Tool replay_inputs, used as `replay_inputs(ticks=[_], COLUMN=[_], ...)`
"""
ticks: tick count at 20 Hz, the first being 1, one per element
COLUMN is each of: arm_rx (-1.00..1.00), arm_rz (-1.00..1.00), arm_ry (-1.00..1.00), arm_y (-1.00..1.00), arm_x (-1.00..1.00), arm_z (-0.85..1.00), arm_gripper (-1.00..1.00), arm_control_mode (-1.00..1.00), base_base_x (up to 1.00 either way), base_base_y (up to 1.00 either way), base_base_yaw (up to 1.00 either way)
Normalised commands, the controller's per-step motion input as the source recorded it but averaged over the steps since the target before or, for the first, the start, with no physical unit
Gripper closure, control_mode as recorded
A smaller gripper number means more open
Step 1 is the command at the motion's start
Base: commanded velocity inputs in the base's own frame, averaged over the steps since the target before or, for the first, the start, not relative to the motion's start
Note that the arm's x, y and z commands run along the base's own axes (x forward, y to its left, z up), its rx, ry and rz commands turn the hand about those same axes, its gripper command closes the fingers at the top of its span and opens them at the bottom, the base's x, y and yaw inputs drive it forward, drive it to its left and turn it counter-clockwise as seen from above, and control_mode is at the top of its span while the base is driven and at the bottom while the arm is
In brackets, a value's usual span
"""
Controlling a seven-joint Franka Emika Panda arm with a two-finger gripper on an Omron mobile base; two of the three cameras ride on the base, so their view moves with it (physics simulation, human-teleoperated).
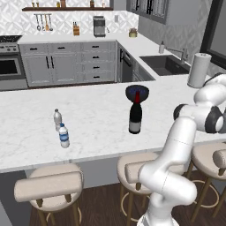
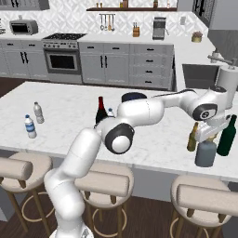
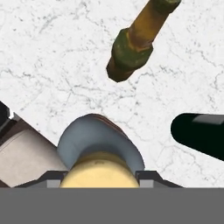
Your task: Move the plastic bottles in the middle to the plastics group, and the glass bottles in the middle to the glass group.
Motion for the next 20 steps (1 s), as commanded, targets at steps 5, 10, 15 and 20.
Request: replay_inputs(ticks=[5,10,15,20], arm_rx=[0.0,0.02,0.01,0.0], arm_rz=[0.0,0.0,0.0,0.0], arm_ry=[0.0,0.0,0.0,0.0], arm_y=[0.0,-0.01,-0.01,0.0], arm_x=[0.28,0.36,0.17,0.11], arm_z=[-0.08,0.0,-0.09,-0.25], arm_gripper=[1.0,1.0,1.0,1.0], arm_control_mode=[-1.0,-1.0,-1.0,-1.0], base_base_x=[0.0,0.0,0.0,0.0], base_base_y=[0.0,0.0,0.0,0.0], base_base_yaw=[0.0,0.0,0.0,0.0])
